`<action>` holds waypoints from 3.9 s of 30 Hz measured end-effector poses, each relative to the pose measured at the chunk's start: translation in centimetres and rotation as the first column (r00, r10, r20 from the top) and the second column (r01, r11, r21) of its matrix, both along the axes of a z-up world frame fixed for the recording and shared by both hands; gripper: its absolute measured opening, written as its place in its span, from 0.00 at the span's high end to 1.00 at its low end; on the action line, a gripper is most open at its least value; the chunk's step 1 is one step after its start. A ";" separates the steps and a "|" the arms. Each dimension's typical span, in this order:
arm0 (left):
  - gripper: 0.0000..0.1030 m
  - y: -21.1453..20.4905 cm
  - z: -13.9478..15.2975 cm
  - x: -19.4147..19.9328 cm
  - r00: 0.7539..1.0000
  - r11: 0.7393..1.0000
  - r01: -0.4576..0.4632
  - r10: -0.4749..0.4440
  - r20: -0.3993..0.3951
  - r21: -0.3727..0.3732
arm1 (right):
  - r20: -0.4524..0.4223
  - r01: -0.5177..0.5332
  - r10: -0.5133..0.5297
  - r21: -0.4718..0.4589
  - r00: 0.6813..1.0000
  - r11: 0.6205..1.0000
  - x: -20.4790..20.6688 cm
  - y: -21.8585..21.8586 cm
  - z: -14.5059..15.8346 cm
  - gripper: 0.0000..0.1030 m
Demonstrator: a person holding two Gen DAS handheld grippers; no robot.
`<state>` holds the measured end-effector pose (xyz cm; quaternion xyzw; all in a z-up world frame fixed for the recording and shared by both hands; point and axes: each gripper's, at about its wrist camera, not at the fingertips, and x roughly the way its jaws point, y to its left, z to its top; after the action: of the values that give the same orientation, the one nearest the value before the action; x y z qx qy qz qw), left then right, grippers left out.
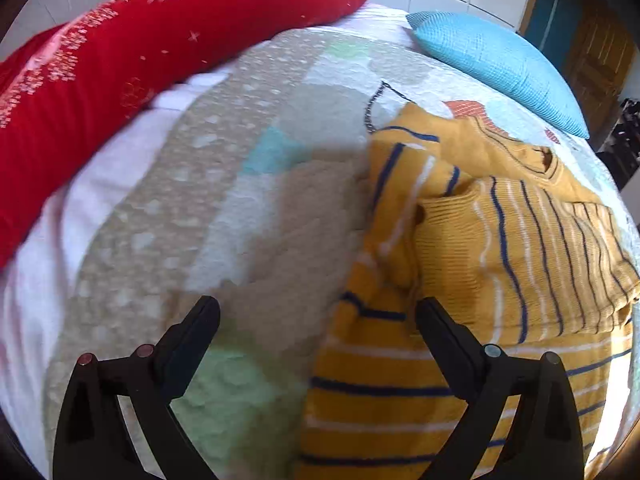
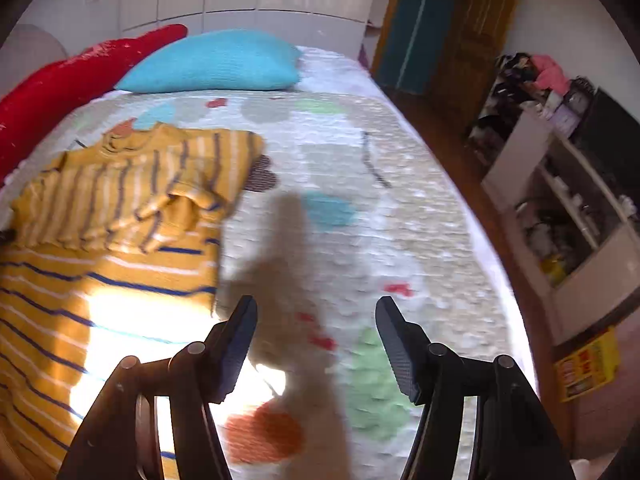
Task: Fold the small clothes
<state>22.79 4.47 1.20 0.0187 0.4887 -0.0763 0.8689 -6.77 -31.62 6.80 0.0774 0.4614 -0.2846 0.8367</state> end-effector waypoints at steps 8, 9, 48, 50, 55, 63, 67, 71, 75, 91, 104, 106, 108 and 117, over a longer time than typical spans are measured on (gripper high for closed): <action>0.04 4.3 4.1 -9.9 0.995 0.995 0.080 -0.076 0.063 -0.064 | 0.093 0.065 -0.091 0.253 0.991 0.965 -8.5 -1.3 -1.9 0.30; 0.04 4.7 4.2 -11.3 0.994 0.993 0.090 -0.085 0.067 -0.076 | 0.110 0.043 -0.080 0.304 0.991 0.952 -9.0 -0.4 -2.6 0.30; 0.32 4.7 -1.5 -23.1 0.957 0.779 0.193 -0.283 -0.060 -0.597 | 0.419 -0.342 0.018 0.716 0.908 0.608 -8.3 15.2 -6.7 0.68; 0.70 4.6 -1.3 -22.7 0.969 0.822 0.156 -0.235 -0.076 -0.548 | 0.373 -0.290 -0.004 0.728 0.928 0.621 -7.5 14.9 -7.0 0.82; 0.93 7.4 -0.1 -22.1 0.978 0.808 0.095 -0.183 -0.095 -0.582 | 0.383 -0.298 -0.025 0.755 0.923 0.584 -8.2 13.4 -6.3 0.87; 0.93 9.4 4.0 -27.4 0.973 0.781 0.178 -0.231 -0.013 -0.599 | 0.454 -0.413 0.073 0.720 0.888 0.558 -13.5 14.7 -2.3 0.88; 0.93 9.3 2.9 -30.4 0.968 0.833 0.194 -0.248 -0.037 -0.518 | 0.395 -0.425 0.181 0.712 0.901 0.559 -15.3 17.0 -3.1 0.88; 0.93 9.8 1.6 -29.6 0.970 0.847 0.159 -0.229 -0.078 -0.507 | 0.364 -0.381 0.147 0.737 0.920 0.558 -15.5 16.2 -4.4 0.88; 0.93 9.1 4.1 -26.7 0.974 0.829 0.183 -0.227 -0.019 -0.529 | 0.424 -0.420 0.143 0.685 0.894 0.595 -13.5 14.3 -2.1 0.88; 0.91 -2.9 3.5 -1.9 0.981 0.870 0.121 -0.180 -0.078 -0.478 | 0.361 -0.265 0.043 0.595 0.932 0.758 10.1 2.9 0.5 0.85; 0.39 -0.9 1.6 4.4 0.981 0.750 -0.069 -0.068 -0.180 -0.658 | 0.312 -0.142 -0.292 0.864 0.904 0.483 16.2 -4.3 -6.6 0.33; 0.39 -0.5 1.7 4.3 0.982 0.764 -0.066 -0.064 -0.177 -0.641 | 0.311 -0.133 -0.291 0.855 0.905 0.501 16.3 -4.7 -6.2 0.33; 0.38 -0.2 2.0 4.1 0.985 0.785 -0.059 -0.055 -0.165 -0.617 | 0.323 -0.119 -0.287 0.825 0.902 0.553 16.1 -5.1 -5.2 0.33; 0.30 1.5 4.3 -2.2 0.993 0.925 0.072 -0.103 -0.065 -0.372 | 0.293 -0.117 -0.059 0.547 0.954 0.829 10.3 -3.0 0.3 0.24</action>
<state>20.64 5.95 5.51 -0.1264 0.5001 -0.2061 0.8315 3.48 -34.58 7.12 0.3530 0.3943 -0.1098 0.8414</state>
